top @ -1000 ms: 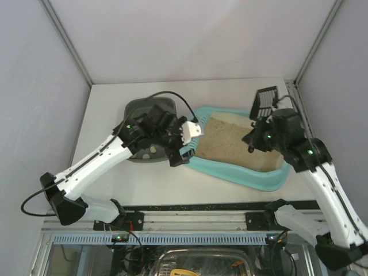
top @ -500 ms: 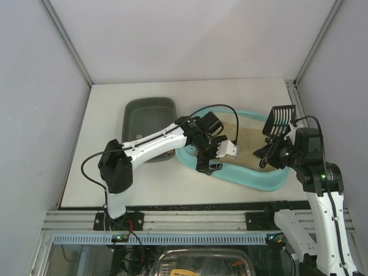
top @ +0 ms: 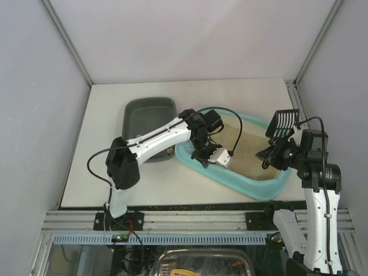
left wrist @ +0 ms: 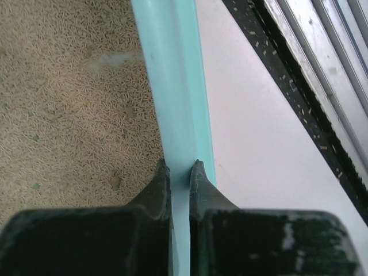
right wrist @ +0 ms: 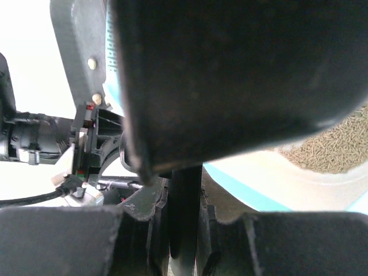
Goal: Clean the litter box
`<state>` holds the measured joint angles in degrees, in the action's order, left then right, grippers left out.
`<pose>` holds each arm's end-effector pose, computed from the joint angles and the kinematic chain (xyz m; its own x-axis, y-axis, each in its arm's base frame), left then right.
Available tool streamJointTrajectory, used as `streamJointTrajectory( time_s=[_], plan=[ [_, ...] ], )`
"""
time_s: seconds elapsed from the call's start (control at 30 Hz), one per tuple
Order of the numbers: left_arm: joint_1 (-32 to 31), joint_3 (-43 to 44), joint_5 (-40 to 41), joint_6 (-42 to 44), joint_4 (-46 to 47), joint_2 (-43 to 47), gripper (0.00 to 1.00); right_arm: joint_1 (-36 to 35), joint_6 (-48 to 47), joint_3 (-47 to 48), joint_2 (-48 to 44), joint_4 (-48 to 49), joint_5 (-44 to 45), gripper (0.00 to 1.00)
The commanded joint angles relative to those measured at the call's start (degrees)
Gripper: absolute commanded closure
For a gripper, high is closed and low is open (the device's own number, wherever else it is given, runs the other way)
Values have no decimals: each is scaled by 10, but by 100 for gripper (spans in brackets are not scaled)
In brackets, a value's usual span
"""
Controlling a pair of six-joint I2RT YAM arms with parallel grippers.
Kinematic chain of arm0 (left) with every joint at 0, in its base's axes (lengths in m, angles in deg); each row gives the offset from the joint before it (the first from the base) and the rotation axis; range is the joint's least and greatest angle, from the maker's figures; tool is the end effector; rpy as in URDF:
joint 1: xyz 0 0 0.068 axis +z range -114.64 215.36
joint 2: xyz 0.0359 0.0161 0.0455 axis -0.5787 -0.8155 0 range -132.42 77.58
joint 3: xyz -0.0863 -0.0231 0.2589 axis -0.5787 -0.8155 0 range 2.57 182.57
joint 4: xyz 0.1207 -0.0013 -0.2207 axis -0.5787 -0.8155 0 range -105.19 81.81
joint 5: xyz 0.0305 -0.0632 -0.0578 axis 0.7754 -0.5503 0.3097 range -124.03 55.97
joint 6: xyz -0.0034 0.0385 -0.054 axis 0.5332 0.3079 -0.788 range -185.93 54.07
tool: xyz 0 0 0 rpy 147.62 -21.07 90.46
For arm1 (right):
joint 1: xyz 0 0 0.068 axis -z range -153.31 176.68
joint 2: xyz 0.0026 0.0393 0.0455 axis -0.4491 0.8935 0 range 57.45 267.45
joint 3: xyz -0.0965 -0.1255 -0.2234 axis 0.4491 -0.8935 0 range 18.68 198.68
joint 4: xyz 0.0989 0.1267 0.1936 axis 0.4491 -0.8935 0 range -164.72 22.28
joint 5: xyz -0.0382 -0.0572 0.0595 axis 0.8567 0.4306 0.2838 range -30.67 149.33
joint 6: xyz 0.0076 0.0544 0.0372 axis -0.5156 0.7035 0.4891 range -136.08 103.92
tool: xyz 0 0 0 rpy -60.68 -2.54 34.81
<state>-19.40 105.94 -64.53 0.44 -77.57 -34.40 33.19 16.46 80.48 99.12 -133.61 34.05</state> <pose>0.2002 -0.3296 0.2668 0.4743 0.6967 -0.5382 0.8235 -0.5672 -0.0085 0.1082 0.0102 0.3396 -0.7043 0.5697 -0.4236 0.2197 0.7423 0.6331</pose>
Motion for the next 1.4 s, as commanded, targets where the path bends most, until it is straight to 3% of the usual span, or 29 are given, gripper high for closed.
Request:
streamJointTrajectory(
  time_s=[0.0, 0.17, 0.27, 0.5, 0.63, 0.77, 0.97, 1.13, 1.37],
  plan=[
    [25, 61, 88, 209, -111, -69, 100, 10, 11, -43, -12, -7, -63, 100],
    [76, 120, 85, 332, -100, -109, 100, 11, 2, -91, -49, -37, -69, 100],
    [98, 137, 89, 358, -45, -128, 100, 11, -9, -92, -47, -41, -70, 100],
    [142, 320, 76, 441, -67, -245, 100, 8, -15, -124, -14, 0, -107, 100],
    [164, 287, 53, 504, -28, -233, 100, 2, -11, -154, -11, 45, -92, 100],
    [171, 248, 19, 565, -47, -197, 100, -12, -6, -197, -1, 131, -49, 100],
    [171, 100, -45, 659, -57, -98, 100, -61, -12, -234, 39, 254, 3, 100],
    [168, 55, -67, 601, -4, -67, 100, -174, 8, -233, 84, 263, 5, 100],
    [173, 192, -68, 498, 41, -152, 100, -303, 109, -262, 94, 347, 15, 100]
  ],
)
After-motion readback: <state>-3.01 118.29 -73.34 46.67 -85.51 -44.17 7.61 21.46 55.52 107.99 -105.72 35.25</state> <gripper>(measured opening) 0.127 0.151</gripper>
